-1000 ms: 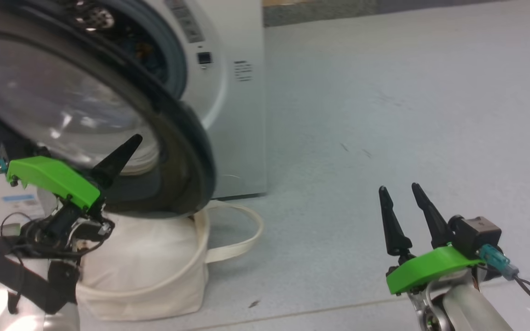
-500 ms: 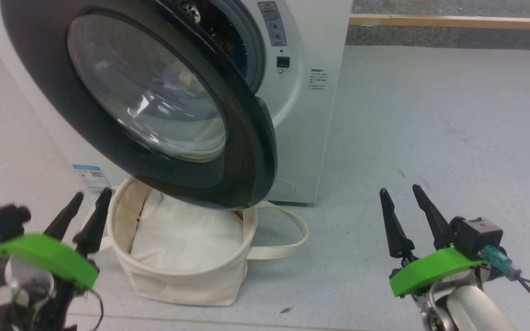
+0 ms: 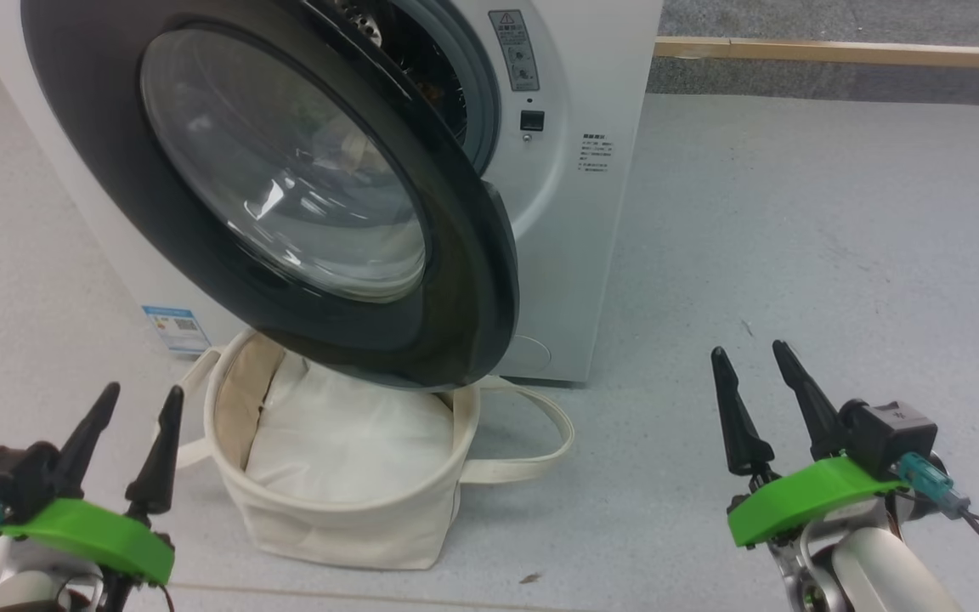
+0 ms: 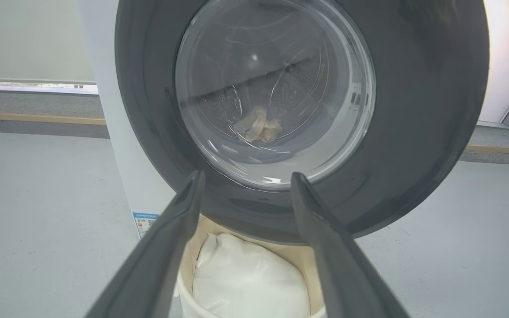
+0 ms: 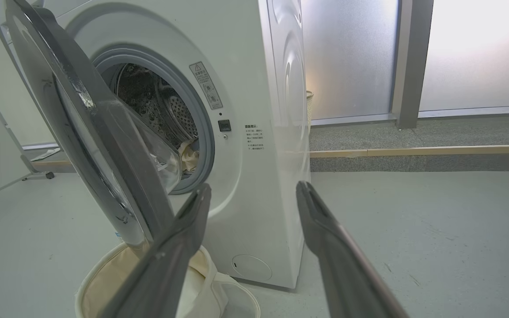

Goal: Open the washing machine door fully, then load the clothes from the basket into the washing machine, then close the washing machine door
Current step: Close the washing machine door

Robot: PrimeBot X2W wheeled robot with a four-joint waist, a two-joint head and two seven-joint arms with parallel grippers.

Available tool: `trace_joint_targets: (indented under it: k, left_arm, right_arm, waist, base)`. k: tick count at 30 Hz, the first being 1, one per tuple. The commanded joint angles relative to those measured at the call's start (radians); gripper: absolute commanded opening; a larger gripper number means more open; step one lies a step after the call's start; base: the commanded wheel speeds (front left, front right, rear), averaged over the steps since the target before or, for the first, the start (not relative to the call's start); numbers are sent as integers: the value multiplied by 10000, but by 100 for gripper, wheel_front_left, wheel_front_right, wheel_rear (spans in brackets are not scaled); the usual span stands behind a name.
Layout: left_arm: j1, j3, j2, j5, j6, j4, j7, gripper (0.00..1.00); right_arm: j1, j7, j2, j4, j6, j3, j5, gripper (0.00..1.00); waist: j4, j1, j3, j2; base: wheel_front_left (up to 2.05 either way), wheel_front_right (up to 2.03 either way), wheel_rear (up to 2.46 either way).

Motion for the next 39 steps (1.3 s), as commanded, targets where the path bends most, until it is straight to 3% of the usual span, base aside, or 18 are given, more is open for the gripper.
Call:
trace_joint_targets:
  k: [1,7,34,35,36,39]
  left_arm:
    - [-227,775,154,347,-50,-403,-127,100]
    - [-50,1317,-267,827,-54,-572,-129,100]
    - [43,1752,-405,1431,-57,-678,-131,100]
    - [28,1746,-375,1454,-57,-681,-131,100]
    - [11,1746,-348,1467,-57,-678,-131,100]
    - [-58,1851,-280,1408,-57,-604,-131,100]
  right_arm:
    - [-199,-124,-162,-329,2,100,44,100]
    - [-164,-124,-171,-327,2,112,42,100]
    - [-119,-124,-223,-92,2,311,239,100]
    - [-156,-124,-216,-35,2,344,275,76]
    - [-207,-124,-195,13,2,408,320,0]
    - [-482,-124,-30,78,2,773,393,0]
  waist:
    - [-26,1,2,0]
    - [-68,1,-32,0]
    - [9,1,-129,0]
    - [30,1,-121,0]
    - [52,1,-109,0]
    - [114,1,-63,0]
  base:
    - [0,0,0]
    - [0,0,0]
    - [0,0,0]
    - [0,0,0]
    - [0,0,0]
    - [0,0,0]
